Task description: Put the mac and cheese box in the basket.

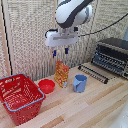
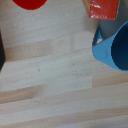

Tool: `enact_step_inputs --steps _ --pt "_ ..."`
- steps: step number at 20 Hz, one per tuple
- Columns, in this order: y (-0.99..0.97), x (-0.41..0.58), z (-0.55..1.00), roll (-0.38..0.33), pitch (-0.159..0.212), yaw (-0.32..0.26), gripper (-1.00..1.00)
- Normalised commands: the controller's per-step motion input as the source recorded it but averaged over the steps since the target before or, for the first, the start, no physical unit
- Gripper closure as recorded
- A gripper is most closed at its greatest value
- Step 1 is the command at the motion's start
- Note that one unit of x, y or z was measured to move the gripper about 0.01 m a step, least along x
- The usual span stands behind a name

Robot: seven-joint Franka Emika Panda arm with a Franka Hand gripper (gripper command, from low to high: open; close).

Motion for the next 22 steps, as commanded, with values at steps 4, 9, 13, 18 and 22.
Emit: enact_step_inputs --steps 4,9,13,18,22 --pt "-0.57 0.454 -0.16 0.063 -0.013 -0.023 -1.00" --pt "-0.59 0.441 -0.21 0.056 -0.015 -0.012 -1.00" --pt "-0.31 0.343 -0.25 0.042 -0.001 -0.005 -1.00" --pt "-0.04 0.339 -0.39 0.012 0.005 0.000 -1.00" --pt "-0.11 0.368 -0.43 0.000 0.041 0.000 -1.00"
